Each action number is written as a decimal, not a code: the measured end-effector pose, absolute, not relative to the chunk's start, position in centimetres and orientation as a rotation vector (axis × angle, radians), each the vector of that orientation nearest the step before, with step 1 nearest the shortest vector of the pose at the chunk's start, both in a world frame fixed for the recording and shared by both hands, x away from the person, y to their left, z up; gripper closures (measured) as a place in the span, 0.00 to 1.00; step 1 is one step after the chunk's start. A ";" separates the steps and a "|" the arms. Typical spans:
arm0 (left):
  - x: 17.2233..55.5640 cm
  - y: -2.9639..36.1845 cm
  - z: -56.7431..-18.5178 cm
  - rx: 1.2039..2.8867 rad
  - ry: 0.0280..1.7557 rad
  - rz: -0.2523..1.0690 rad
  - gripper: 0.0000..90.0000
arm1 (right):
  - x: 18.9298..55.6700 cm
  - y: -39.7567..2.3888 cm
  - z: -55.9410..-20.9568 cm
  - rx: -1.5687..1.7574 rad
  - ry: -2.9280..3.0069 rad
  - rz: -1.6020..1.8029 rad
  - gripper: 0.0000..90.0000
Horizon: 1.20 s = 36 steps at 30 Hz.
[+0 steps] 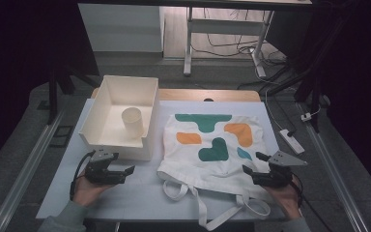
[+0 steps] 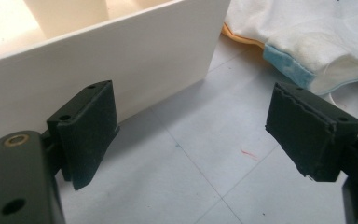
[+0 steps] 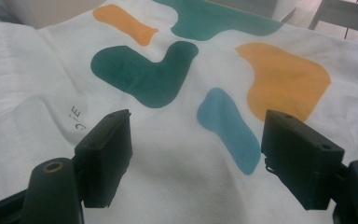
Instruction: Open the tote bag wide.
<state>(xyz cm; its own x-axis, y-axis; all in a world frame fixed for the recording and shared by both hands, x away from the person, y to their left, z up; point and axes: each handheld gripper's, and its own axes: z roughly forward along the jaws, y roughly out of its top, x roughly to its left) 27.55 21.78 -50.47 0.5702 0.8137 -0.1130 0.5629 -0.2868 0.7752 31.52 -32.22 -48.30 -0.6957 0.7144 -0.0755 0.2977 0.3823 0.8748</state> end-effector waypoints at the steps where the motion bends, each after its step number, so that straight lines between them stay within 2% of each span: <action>1: 27.6 21.8 -50.5 1.985 1.102 0.391 0.19 | 31.6 -32.2 -48.3 0.869 2.203 1.259 0.28; 36: 26.5 20.6 -49.0 1.943 1.014 0.357 0.21 | 31.1 -32.2 -48.2 0.857 2.181 1.263 0.32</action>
